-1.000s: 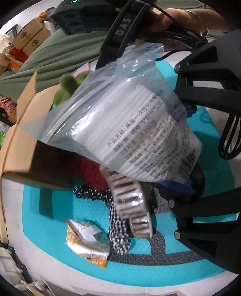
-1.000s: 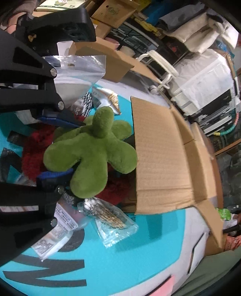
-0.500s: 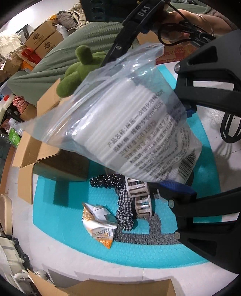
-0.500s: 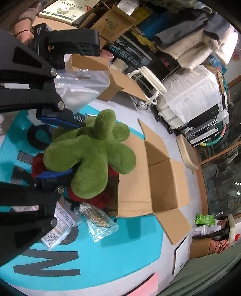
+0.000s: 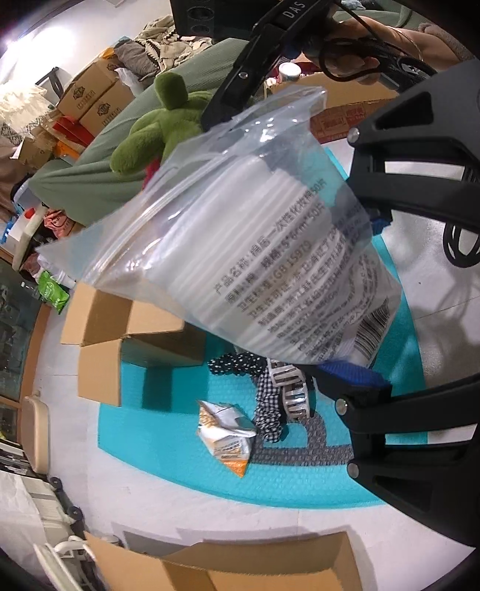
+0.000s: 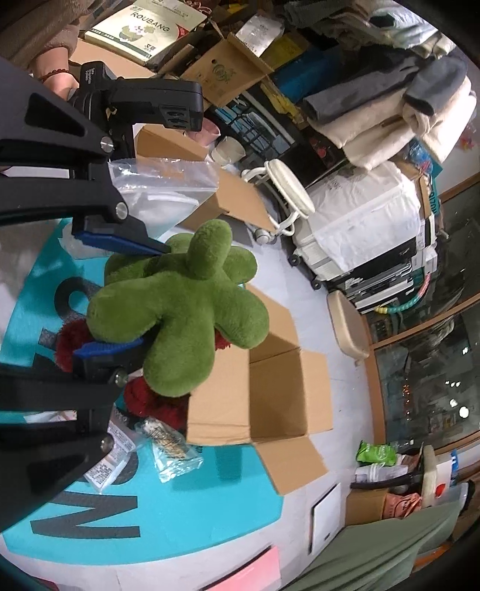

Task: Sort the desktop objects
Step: 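Lift and carry the cotton-pad bag and plush cactus over the cardboard box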

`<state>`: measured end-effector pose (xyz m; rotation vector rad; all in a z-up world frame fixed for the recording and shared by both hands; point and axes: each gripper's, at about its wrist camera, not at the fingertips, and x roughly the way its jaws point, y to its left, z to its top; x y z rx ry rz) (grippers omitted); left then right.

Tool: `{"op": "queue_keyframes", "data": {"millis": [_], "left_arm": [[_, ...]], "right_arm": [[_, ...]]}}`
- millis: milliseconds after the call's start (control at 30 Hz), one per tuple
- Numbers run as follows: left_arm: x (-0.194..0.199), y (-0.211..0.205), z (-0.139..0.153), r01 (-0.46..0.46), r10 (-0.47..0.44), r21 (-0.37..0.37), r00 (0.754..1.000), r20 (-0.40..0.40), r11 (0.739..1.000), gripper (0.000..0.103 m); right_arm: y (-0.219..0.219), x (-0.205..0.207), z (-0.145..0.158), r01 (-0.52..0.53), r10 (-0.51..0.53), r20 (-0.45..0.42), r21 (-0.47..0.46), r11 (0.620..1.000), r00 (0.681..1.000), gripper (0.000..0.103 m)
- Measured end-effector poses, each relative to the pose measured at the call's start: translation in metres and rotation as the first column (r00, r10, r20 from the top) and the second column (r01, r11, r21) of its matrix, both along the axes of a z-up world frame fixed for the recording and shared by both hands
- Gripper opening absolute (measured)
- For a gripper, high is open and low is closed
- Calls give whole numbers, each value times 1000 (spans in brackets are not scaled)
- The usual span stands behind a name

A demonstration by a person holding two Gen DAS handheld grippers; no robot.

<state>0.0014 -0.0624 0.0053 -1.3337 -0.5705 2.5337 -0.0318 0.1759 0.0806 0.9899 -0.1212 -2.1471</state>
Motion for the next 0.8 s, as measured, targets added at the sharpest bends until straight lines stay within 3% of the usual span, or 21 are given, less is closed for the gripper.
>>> {"op": "queue_keyframes", "data": {"millis": [433,633,800], "left_arm": [[-14,-1,45,33,-36,-53,998,-61,998,53],[-47,2,67,48,-54,-69,996,-77,996,53],[-87,10,86,76,-92,-147,990,-103,986,54]], "right_arm": [[-4,1,44,-10,9,-70,-19,1000,998,40],[-10,-23,62,-14,14,-91,-1,1000,996,40],[-12,-57,72,-11,13,-89,20,1000,996,40]]}}
